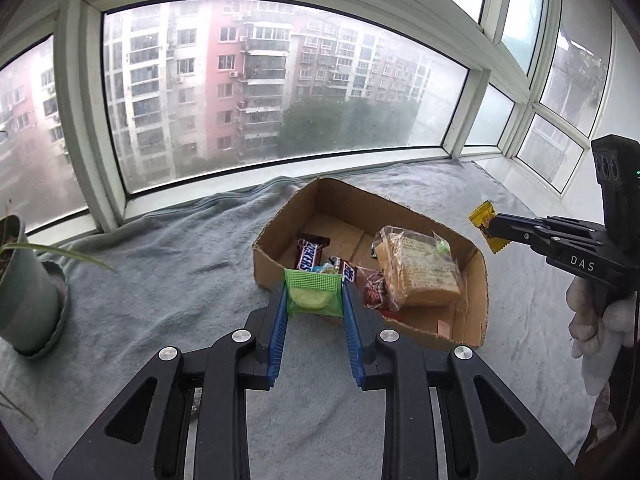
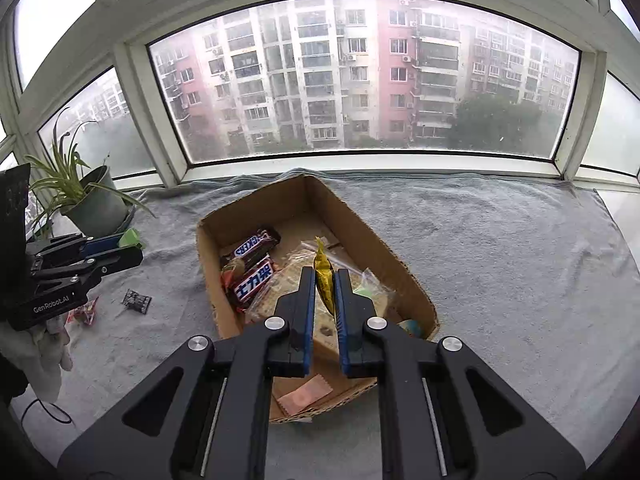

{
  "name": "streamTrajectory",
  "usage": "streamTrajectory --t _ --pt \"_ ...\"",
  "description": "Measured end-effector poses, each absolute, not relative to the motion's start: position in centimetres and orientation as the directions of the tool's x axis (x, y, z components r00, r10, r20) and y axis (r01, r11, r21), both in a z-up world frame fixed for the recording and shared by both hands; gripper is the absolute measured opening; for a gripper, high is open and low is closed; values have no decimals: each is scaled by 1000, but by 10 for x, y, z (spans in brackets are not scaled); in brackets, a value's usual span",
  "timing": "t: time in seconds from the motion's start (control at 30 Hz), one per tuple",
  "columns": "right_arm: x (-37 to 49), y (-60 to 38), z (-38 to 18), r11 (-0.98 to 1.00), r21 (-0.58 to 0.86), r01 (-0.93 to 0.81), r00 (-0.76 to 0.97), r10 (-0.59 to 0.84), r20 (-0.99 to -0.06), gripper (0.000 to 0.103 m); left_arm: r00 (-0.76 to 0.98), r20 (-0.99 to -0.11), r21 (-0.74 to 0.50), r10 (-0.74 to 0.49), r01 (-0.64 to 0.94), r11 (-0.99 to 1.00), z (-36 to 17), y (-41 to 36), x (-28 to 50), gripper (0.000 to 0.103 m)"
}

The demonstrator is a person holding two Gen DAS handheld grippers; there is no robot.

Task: Organize snacks
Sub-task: 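Carry the yellow candy and green candy over the cardboard box, then open both grippers to drop the yellow and green candies into the box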

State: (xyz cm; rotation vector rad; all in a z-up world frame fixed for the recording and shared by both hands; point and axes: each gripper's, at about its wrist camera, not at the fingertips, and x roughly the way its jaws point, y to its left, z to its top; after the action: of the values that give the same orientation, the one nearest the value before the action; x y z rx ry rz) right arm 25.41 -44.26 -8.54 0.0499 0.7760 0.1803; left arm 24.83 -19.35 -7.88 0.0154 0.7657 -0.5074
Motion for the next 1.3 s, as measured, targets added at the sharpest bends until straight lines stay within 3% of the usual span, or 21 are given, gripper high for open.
streamTrajectory --t 0.53,0.83,0.87,0.9,0.97,1.17,1.27,1.3 --pt "286 -465 -127 993 82 -80 645 114 -755 10 581 -690 -124 -432 493 861 -87 -253 281 25" --pt "287 -463 -130 993 81 -83 636 115 -763 11 569 -696 -117 -438 512 851 -87 -266 283 32" --pt "287 -462 -130 994 76 -83 637 111 -763 17 567 -698 -120 -437 510 852 -86 -266 283 39" --pt "286 -461 -129 994 68 -81 639 105 -762 31 566 -698 -124 -439 508 852 -86 -266 283 49" --pt "285 -461 -127 996 55 -76 648 91 -756 53 576 -691 -120 -437 505 855 -84 -267 282 53" --pt "285 -459 -124 997 36 -67 656 71 -751 57 582 -690 -112 -430 502 858 -82 -267 281 54" --pt "284 -458 -124 998 21 -65 655 59 -753 62 585 -690 -106 -427 502 858 -82 -267 280 56" --pt "284 -458 -124 998 18 -63 656 56 -753 70 585 -690 -104 -426 502 858 -82 -268 280 56"
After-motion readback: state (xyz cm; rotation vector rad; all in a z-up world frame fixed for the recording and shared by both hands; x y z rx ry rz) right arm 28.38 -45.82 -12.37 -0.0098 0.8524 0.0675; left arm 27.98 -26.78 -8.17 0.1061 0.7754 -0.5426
